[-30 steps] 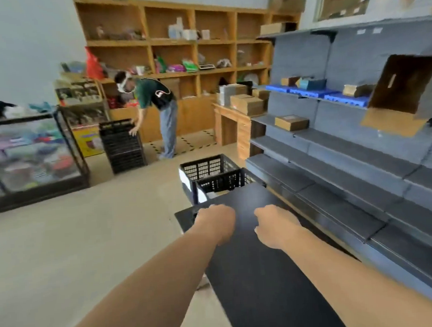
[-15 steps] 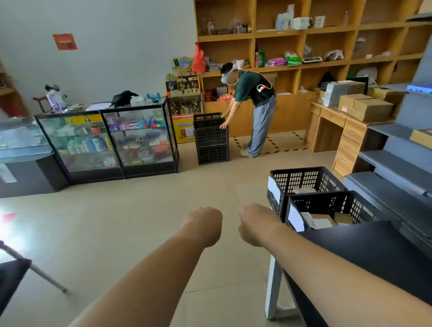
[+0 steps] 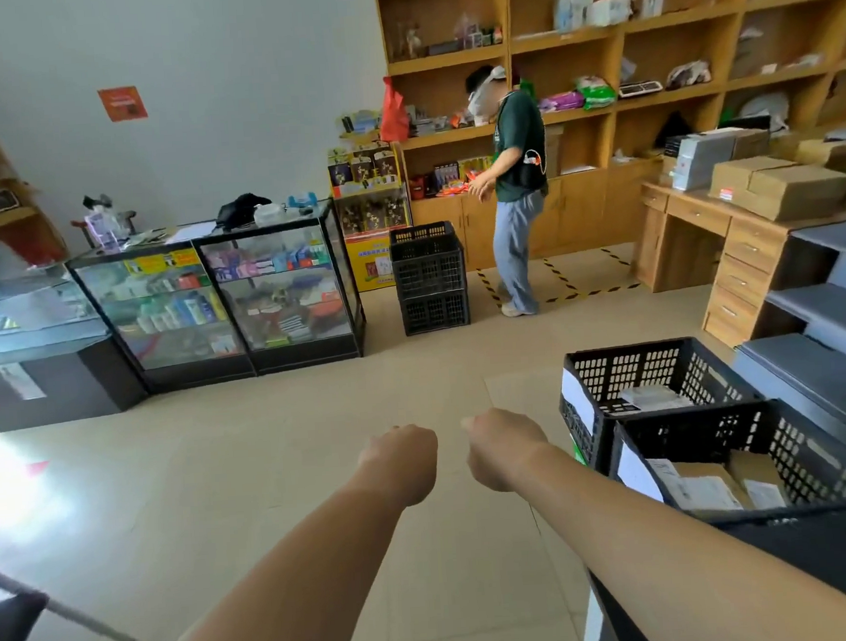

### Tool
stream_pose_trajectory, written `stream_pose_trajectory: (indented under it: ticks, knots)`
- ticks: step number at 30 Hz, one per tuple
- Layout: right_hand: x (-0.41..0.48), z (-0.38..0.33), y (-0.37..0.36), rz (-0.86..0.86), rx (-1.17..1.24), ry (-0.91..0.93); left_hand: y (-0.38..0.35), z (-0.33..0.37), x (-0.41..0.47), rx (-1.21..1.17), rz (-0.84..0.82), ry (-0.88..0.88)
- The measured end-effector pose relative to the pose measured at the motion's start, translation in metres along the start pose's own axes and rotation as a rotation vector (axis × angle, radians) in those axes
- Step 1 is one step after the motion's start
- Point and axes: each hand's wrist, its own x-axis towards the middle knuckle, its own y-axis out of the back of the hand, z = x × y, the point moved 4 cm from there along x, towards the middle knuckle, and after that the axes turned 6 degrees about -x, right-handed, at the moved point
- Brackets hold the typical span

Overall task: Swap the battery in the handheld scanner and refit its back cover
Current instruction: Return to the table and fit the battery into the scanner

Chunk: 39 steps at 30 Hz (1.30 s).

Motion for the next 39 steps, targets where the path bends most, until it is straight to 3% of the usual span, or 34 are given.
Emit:
stream_pose_trajectory:
  ticks: [6, 11, 18, 20, 24, 28, 33, 39]
  knots:
    - [0.056, 0.051, -0.012, -0.016, 0.072, -0.071, -0.01, 0.023, 0.087, 0.019, -0.055, -0.084]
    - [0.056, 0.132, -0.043, -0.073, 0.15, -0.257, -0.022, 0.094, 0.161, 0.05, -0.142, -0.263]
    - [-0.028, 0.26, -0.073, -0.087, 0.213, -0.78, -0.04, 0.277, 0.207, 0.159, -0.213, -0.789]
    - [-0.062, 0.278, -0.084, -0.115, 0.232, -0.946, -0.051, 0.319, 0.201, 0.217, -0.212, -0.983]
    - [-0.114, 0.281, -0.112, -0.181, 0.309, -1.169, -0.08, 0.371, 0.182, 0.238, -0.312, -1.16]
    - [-0.133, 0.262, -0.151, -0.262, 0.424, -1.291, -0.125, 0.382, 0.181, 0.306, -0.459, -1.223]
    - [-0.121, 0.239, -0.198, -0.282, 0.569, -1.333, -0.173, 0.367, 0.193, 0.362, -0.576, -1.171]
    - [-0.086, 0.216, -0.264, -0.222, 0.919, -1.421, -0.232, 0.339, 0.211, 0.109, -0.705, -1.031]
